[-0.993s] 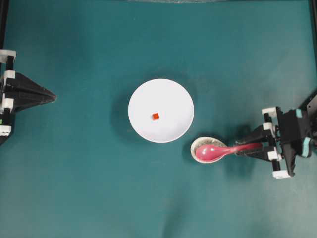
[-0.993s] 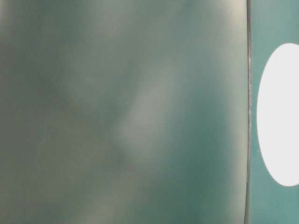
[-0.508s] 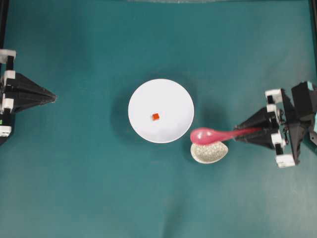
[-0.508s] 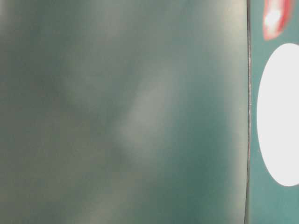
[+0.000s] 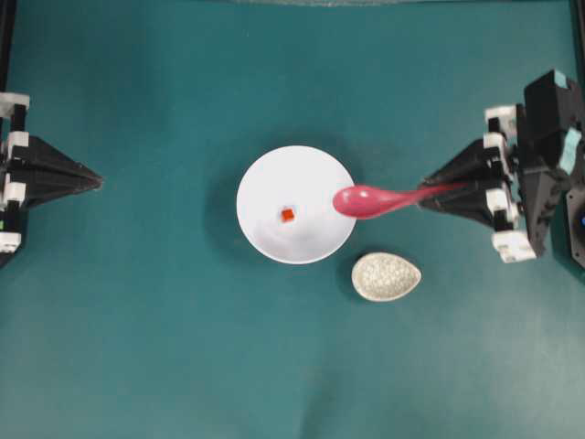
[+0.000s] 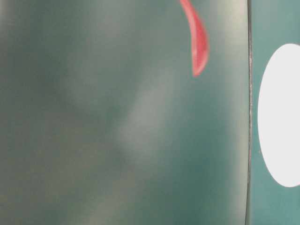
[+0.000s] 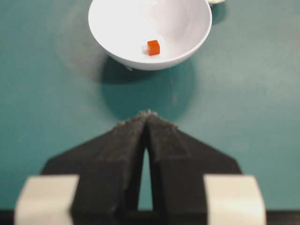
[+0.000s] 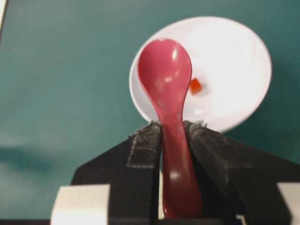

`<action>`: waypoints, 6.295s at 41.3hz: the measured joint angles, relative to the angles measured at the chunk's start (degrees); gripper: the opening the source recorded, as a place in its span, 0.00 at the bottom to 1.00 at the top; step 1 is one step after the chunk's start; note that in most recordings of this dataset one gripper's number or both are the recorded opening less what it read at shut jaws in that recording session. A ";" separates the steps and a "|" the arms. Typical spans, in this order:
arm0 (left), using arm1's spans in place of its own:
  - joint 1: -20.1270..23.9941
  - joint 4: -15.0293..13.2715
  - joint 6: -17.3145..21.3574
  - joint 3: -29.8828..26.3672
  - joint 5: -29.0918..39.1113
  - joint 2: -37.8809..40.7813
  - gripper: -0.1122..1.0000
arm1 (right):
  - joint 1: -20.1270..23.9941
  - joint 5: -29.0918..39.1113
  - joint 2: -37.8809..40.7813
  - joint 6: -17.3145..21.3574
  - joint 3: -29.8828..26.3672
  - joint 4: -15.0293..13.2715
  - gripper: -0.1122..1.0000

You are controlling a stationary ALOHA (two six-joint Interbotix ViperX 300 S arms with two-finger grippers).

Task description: Grip the spoon and scoop the red block from the bowl with right arm.

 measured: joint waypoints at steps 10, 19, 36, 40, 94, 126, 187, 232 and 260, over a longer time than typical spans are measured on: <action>0.09 0.00 0.00 0.00 0.09 0.00 0.10 | -2.55 6.59 3.69 0.00 -6.59 -0.88 0.32; 0.00 0.00 0.00 0.09 1.93 0.00 0.10 | -3.69 14.24 9.84 0.00 -12.66 -1.05 0.32; 0.00 0.00 0.00 0.09 3.96 -0.35 0.10 | -5.10 27.25 24.87 -0.09 -24.61 -6.42 0.32; 0.09 0.00 0.00 0.00 2.72 -0.53 0.10 | -5.10 29.62 27.60 0.00 -26.81 -8.00 0.32; 0.00 0.00 1.14 0.09 -2.29 -0.62 0.10 | -5.19 30.15 37.62 -0.09 -30.67 -9.14 0.32; 0.09 0.00 1.23 0.09 -2.29 -0.62 0.10 | -5.10 26.10 40.96 0.70 -35.42 -9.05 0.32; 0.09 0.00 1.23 0.09 -2.29 -0.62 0.10 | -5.19 23.82 39.99 1.85 -36.30 -8.88 0.32; 0.09 0.00 1.23 0.09 -2.29 -0.62 0.10 | -3.43 3.87 29.09 1.85 -20.39 -8.70 0.32; 0.00 0.00 0.88 0.09 -0.79 -1.76 0.10 | 1.85 -31.20 24.43 4.66 3.34 -6.68 0.32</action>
